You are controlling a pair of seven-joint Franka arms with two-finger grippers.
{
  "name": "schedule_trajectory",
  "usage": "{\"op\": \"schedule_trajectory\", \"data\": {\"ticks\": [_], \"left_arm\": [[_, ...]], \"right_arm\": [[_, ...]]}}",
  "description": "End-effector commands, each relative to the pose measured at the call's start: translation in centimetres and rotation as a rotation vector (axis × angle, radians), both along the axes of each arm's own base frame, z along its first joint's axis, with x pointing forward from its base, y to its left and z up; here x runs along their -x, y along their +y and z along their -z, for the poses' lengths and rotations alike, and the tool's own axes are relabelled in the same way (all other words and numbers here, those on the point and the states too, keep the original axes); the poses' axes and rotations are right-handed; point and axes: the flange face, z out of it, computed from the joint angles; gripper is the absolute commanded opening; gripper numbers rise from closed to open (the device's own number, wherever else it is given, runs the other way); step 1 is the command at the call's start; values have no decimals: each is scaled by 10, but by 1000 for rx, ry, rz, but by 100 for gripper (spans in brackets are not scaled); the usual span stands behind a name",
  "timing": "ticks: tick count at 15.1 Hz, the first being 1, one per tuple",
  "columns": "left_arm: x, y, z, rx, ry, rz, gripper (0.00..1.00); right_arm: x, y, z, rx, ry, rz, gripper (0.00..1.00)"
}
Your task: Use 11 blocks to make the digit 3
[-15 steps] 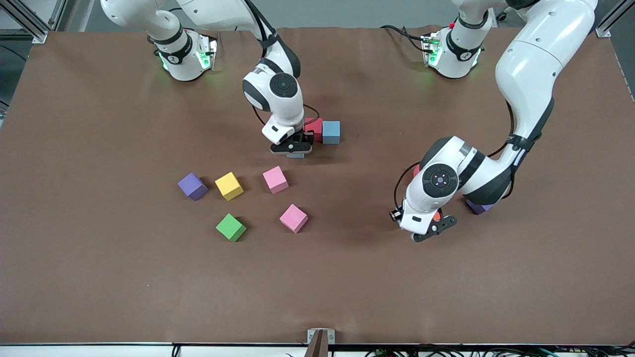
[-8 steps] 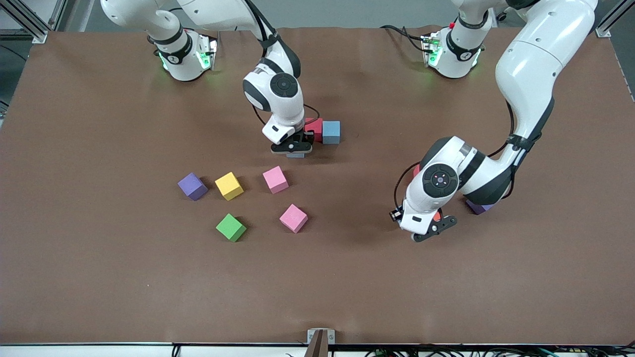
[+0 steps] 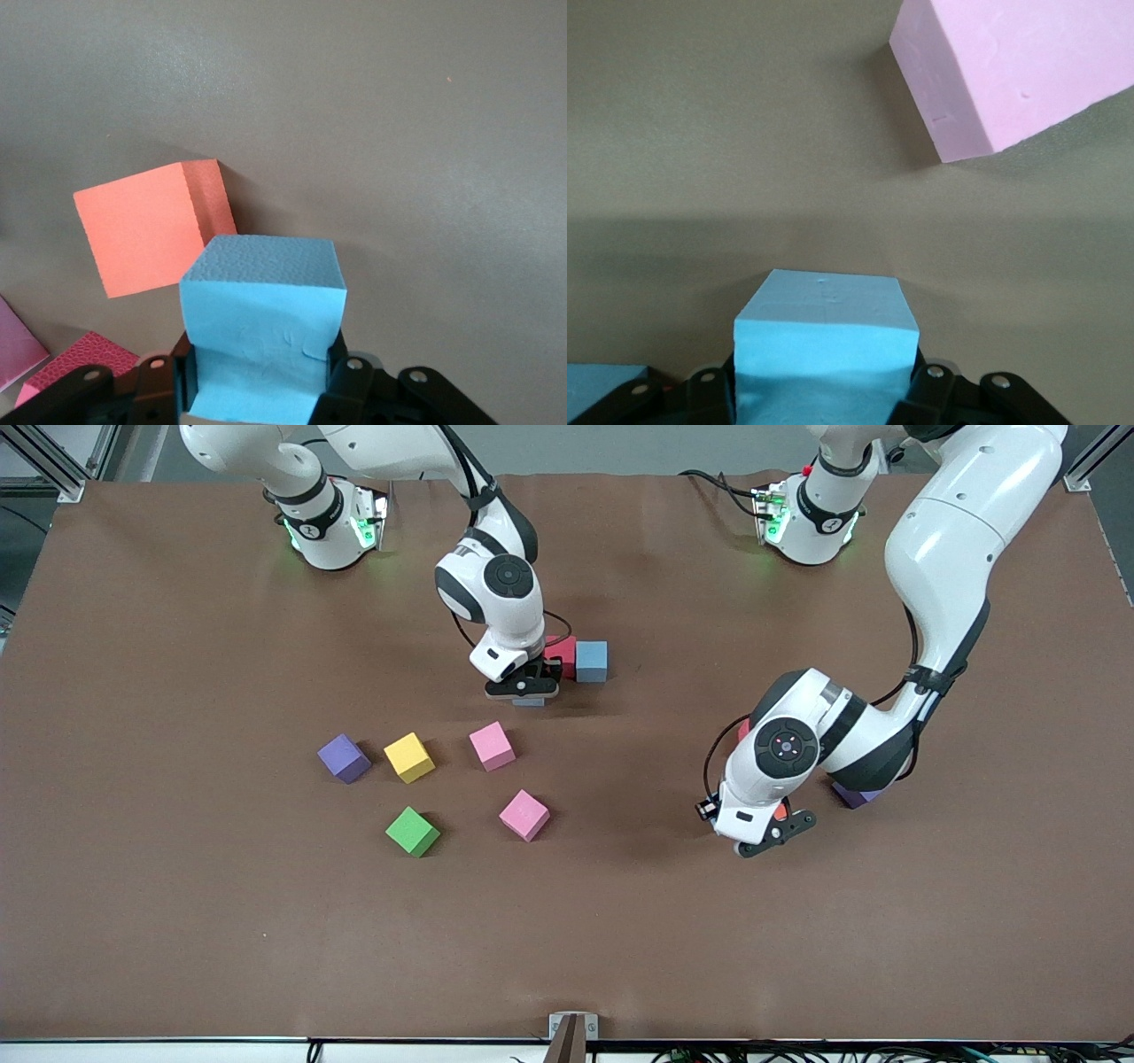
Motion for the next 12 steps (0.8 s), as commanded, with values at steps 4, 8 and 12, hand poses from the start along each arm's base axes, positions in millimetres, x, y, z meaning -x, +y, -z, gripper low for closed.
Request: {"op": "schedule_trajectory", "data": {"ticks": [4,8,12], "left_arm": [[1,2,-4,-8,2,20,39],[1,2,-4,-8,2,20,39],[1,1,-5,-8,0,20,39]], "right_arm": [[0,6,4,-2,-9,-5,0],[1,7,4,5,-9,-36,0],[1,6,5,9,-6,-54,0]]}}
